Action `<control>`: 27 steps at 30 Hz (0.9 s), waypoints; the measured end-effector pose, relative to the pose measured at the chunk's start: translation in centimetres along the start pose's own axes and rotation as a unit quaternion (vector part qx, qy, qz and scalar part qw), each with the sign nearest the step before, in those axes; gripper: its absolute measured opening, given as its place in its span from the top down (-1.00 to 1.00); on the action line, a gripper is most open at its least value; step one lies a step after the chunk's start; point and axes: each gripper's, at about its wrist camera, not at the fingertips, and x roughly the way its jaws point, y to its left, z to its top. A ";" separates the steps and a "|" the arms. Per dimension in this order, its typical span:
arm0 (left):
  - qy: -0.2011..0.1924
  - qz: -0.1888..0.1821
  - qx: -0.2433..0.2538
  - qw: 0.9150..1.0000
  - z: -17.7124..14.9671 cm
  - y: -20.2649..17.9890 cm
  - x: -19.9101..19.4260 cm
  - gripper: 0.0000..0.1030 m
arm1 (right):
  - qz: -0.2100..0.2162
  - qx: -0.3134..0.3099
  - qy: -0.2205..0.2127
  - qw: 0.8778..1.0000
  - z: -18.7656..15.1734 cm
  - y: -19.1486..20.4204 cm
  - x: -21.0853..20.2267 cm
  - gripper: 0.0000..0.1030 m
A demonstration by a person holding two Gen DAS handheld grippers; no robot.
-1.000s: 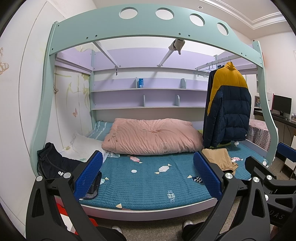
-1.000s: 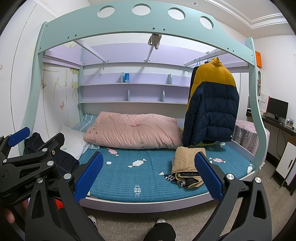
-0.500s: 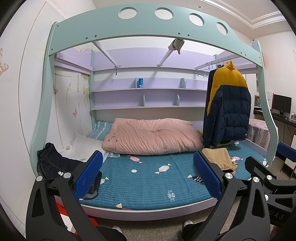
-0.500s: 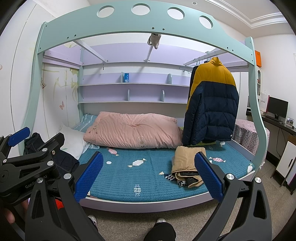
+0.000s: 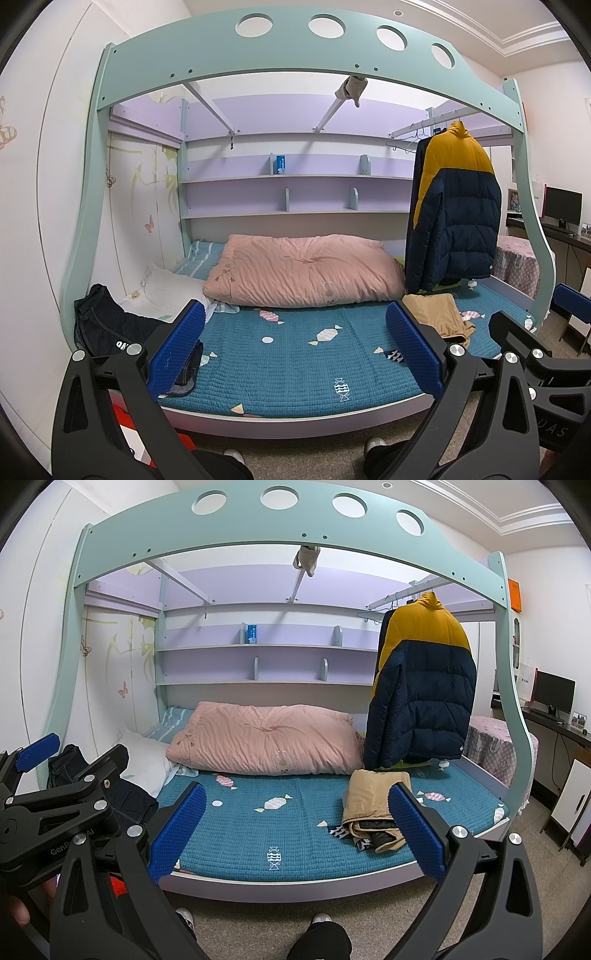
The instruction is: Fold large clothes
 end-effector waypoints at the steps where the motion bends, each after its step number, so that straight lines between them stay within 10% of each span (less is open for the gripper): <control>1: 0.000 0.000 0.000 1.000 -0.1 0.0 0.0 -0.91 | 0.000 0.000 0.000 1.000 0.0 0.0 0.0 -0.86; 27: 0.008 -0.006 -0.008 1.000 -0.5 1.1 1.4 -0.91 | -0.001 -0.001 0.006 1.000 -0.3 0.3 0.6 -0.86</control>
